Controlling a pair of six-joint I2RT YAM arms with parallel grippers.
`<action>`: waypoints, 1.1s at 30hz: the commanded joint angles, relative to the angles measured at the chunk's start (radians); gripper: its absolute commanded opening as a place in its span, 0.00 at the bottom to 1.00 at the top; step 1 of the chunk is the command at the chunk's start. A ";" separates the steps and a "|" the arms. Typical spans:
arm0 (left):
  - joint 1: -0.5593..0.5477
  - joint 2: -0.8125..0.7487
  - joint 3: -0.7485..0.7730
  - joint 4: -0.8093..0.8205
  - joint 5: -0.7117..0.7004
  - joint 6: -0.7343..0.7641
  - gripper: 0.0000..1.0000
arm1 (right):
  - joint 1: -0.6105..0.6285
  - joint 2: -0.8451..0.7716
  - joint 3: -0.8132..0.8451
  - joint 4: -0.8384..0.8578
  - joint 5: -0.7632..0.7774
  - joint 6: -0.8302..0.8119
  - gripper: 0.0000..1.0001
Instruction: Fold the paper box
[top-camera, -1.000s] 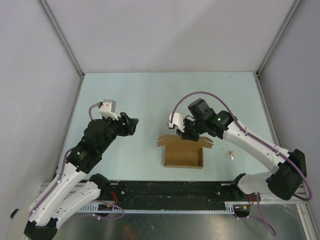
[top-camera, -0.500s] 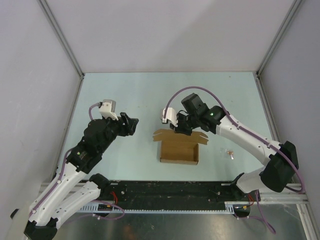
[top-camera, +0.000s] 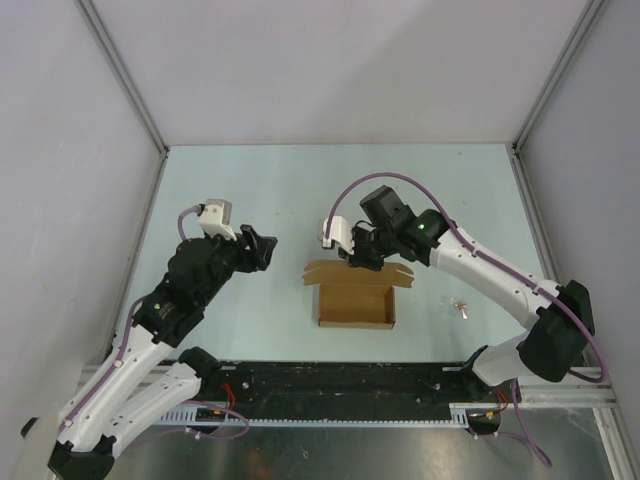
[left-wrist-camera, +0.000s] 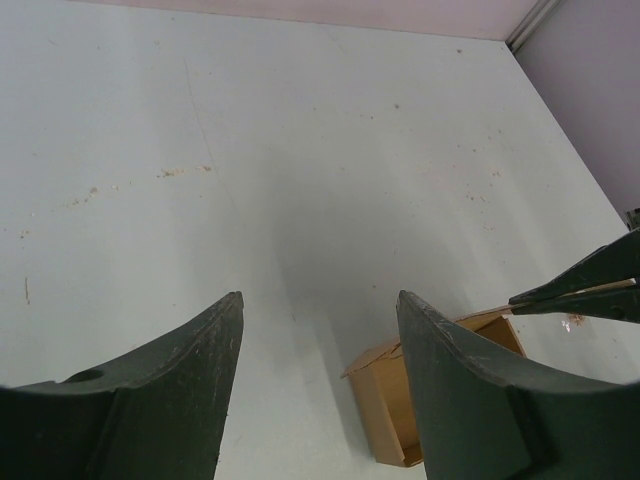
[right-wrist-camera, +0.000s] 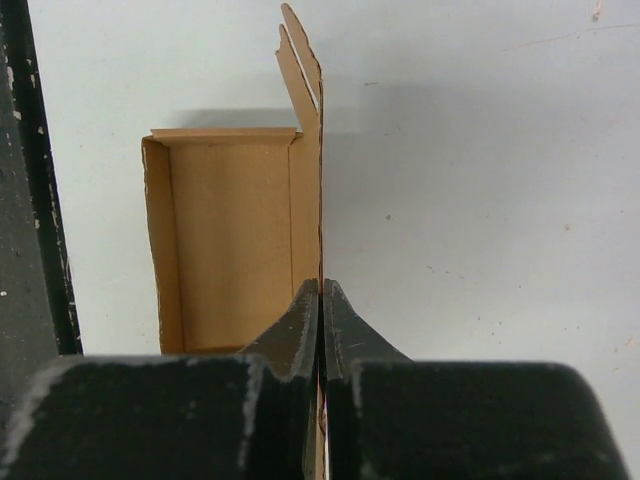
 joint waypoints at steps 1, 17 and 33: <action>0.005 -0.011 0.011 0.004 -0.002 0.019 0.68 | -0.001 0.012 0.038 0.026 -0.012 -0.007 0.00; 0.005 -0.023 -0.006 0.004 -0.008 0.020 0.68 | 0.004 0.007 0.097 0.047 -0.009 -0.010 0.35; 0.005 -0.014 0.004 0.006 -0.011 0.036 0.69 | -0.351 -0.360 -0.086 0.303 0.442 1.051 0.63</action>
